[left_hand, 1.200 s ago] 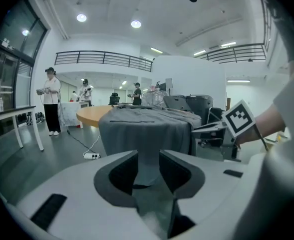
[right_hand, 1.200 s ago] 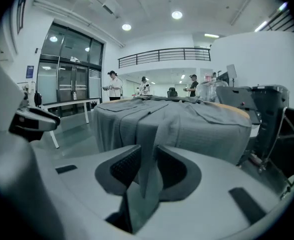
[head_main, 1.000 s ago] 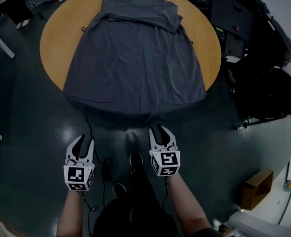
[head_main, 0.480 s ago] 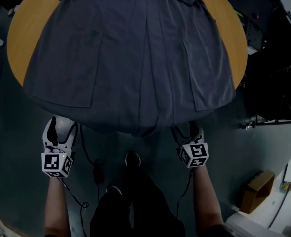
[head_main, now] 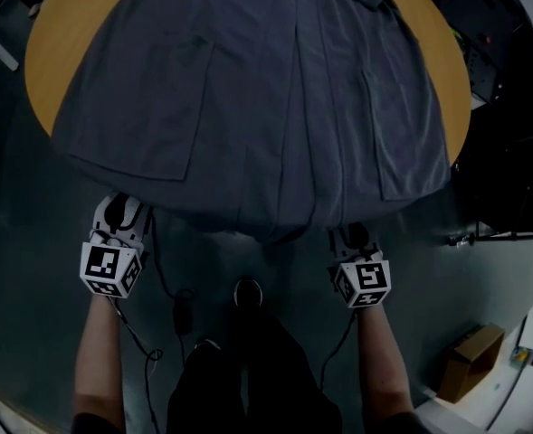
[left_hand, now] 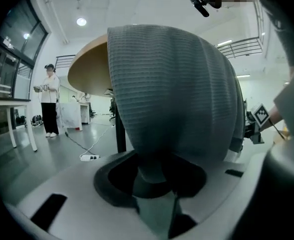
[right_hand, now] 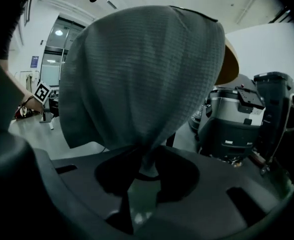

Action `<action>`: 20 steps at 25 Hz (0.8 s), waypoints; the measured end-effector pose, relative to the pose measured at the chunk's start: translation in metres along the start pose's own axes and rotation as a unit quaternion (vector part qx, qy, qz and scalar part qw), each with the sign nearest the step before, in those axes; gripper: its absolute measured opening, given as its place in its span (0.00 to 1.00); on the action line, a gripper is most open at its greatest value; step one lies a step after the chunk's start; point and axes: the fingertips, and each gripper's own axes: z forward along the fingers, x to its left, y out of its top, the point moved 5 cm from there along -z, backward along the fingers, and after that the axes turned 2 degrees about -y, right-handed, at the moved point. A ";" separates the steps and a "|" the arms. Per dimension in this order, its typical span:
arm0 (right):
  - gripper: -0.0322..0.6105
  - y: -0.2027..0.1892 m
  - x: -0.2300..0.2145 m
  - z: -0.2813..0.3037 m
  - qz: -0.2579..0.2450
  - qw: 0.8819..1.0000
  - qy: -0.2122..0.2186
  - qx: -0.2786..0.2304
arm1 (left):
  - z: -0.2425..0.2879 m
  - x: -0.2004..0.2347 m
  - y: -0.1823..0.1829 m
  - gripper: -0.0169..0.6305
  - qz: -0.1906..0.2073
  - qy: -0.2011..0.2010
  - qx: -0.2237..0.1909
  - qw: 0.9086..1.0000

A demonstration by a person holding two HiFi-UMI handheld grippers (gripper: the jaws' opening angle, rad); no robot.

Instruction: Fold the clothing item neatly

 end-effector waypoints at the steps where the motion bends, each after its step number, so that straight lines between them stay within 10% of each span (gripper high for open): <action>1: 0.13 0.001 0.002 -0.006 0.000 1.000 -0.003 0.007 | -0.005 -0.002 0.001 0.20 -0.004 0.006 0.006 1.000; 2: 0.06 0.003 0.004 -0.011 0.001 1.000 -0.006 0.014 | -0.011 -0.005 0.003 0.05 -0.008 0.010 0.012 1.000; 11: 0.05 0.045 0.035 -0.087 0.032 0.999 -0.008 0.026 | -0.077 -0.052 0.041 0.05 -0.018 -0.032 0.039 0.999; 20: 0.05 0.142 0.045 -0.170 0.006 1.000 -0.004 -0.011 | -0.157 -0.081 0.164 0.05 -0.015 -0.042 0.012 0.999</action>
